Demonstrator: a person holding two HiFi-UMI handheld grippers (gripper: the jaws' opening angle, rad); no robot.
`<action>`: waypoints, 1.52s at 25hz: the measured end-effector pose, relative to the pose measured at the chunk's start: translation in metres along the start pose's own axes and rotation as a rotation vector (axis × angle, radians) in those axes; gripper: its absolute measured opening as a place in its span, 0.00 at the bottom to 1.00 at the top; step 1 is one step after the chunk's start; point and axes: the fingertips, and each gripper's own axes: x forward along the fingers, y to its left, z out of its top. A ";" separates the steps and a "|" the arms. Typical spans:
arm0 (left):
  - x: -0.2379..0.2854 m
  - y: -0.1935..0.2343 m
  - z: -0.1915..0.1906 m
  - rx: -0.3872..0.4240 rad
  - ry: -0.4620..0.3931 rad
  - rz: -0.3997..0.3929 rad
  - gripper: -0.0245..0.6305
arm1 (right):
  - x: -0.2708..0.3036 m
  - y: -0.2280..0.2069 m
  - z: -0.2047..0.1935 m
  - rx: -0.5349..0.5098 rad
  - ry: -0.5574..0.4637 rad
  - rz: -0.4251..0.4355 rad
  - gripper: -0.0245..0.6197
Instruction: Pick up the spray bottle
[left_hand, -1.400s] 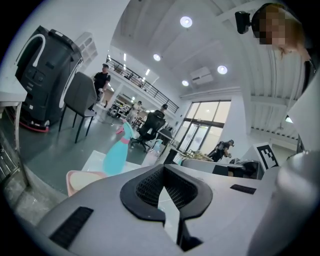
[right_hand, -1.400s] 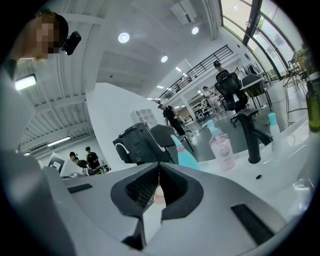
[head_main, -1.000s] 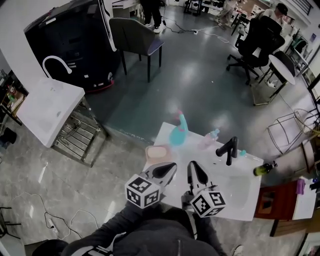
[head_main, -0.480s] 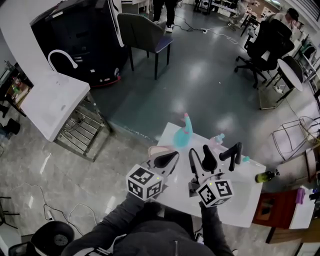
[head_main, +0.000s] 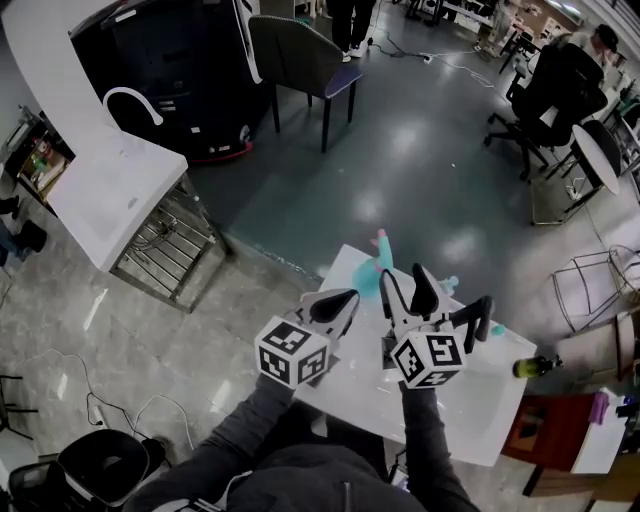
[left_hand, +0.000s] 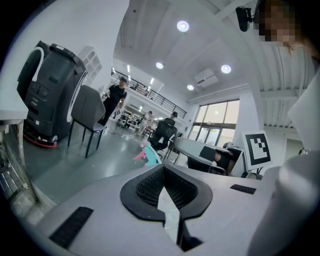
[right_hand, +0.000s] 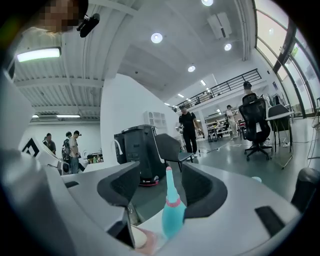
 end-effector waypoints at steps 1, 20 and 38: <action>0.000 0.002 -0.001 -0.005 0.001 0.003 0.05 | 0.005 0.000 -0.002 -0.004 0.005 -0.005 0.38; 0.005 0.032 -0.015 -0.100 0.036 0.042 0.05 | 0.073 -0.012 -0.042 -0.012 0.086 0.034 0.38; 0.004 0.049 -0.027 -0.143 0.058 0.082 0.05 | 0.081 -0.023 -0.046 -0.090 0.097 -0.027 0.14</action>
